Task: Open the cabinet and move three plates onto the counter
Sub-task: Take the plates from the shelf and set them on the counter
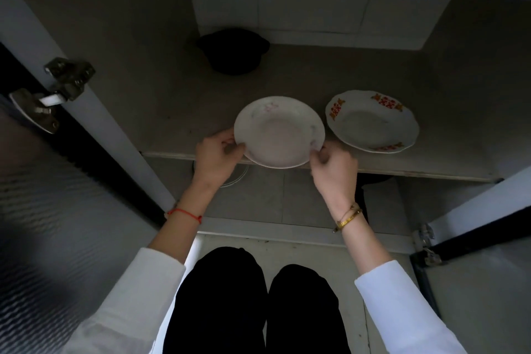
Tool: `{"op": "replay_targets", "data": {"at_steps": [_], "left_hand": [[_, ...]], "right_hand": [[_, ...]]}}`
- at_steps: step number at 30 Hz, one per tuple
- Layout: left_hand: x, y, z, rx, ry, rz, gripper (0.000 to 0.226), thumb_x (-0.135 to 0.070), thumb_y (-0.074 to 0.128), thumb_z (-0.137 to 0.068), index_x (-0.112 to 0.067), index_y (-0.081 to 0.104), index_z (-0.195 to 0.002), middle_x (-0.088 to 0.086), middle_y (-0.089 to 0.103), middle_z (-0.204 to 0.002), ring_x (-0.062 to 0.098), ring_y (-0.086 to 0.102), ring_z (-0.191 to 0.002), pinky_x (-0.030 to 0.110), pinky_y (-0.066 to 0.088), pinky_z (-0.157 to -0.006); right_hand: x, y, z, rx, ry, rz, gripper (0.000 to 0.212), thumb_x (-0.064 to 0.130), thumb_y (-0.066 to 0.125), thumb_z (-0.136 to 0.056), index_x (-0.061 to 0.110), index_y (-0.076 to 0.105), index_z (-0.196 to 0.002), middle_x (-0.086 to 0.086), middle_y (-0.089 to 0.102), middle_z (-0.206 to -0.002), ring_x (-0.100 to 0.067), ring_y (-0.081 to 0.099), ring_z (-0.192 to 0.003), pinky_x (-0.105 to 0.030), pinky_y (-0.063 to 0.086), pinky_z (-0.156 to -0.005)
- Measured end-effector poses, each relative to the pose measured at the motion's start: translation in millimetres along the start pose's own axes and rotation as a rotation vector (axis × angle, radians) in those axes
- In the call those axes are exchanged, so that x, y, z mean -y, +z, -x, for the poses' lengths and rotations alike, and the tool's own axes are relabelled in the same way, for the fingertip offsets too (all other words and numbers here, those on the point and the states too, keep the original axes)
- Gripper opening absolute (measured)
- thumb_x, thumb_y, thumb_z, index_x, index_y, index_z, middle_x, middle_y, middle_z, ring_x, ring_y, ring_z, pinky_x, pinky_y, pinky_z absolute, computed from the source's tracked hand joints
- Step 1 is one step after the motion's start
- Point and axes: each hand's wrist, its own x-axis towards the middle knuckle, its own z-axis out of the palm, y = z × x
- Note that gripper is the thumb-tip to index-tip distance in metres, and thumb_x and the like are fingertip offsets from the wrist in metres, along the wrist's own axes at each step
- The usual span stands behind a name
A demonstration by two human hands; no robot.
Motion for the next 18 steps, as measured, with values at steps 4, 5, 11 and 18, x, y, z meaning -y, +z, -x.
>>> {"op": "replay_targets", "data": {"at_steps": [4, 5, 11, 18], "left_hand": [[-13, -14, 40, -0.064, 0.023, 0.004, 0.032, -0.014, 0.071, -0.082, -0.016, 0.071, -0.114, -0.014, 0.068, -0.095, -0.003, 0.064, -0.083, 0.003, 0.045, -0.078], [-16, -18, 50, -0.081, 0.023, 0.006, 0.033, -0.014, 0.072, -0.082, -0.018, 0.07, -0.115, -0.016, 0.067, -0.096, -0.009, 0.063, -0.082, 0.003, 0.045, -0.08], [-29, -37, 102, -0.126, 0.045, 0.079, 0.039, -0.017, 0.072, -0.083, -0.024, 0.067, -0.121, -0.016, 0.069, -0.108, 0.002, 0.066, -0.099, 0.018, 0.048, -0.093], [-41, -50, 142, -0.177, 0.099, 0.109, 0.042, -0.016, 0.073, -0.082, -0.038, 0.066, -0.117, -0.036, 0.065, -0.1, -0.011, 0.062, -0.096, 0.0, 0.041, -0.085]], "right_hand": [[5, -16, 26, 0.003, 0.016, -0.091, 0.018, 0.027, 0.06, -0.091, 0.014, 0.067, -0.102, -0.001, 0.075, -0.092, -0.022, 0.072, -0.07, -0.036, 0.059, -0.068], [6, -20, 33, -0.008, 0.014, -0.115, 0.019, 0.026, 0.061, -0.09, 0.015, 0.067, -0.104, 0.0, 0.075, -0.095, -0.021, 0.072, -0.071, -0.037, 0.06, -0.068], [10, -42, 77, -0.064, -0.031, -0.2, 0.023, 0.022, 0.065, -0.088, 0.016, 0.068, -0.11, 0.007, 0.074, -0.094, -0.014, 0.071, -0.069, -0.035, 0.061, -0.069], [9, -61, 111, -0.076, -0.057, -0.223, 0.023, 0.026, 0.063, -0.088, 0.022, 0.068, -0.11, 0.021, 0.068, -0.086, -0.009, 0.068, -0.059, -0.031, 0.059, -0.062]]}}
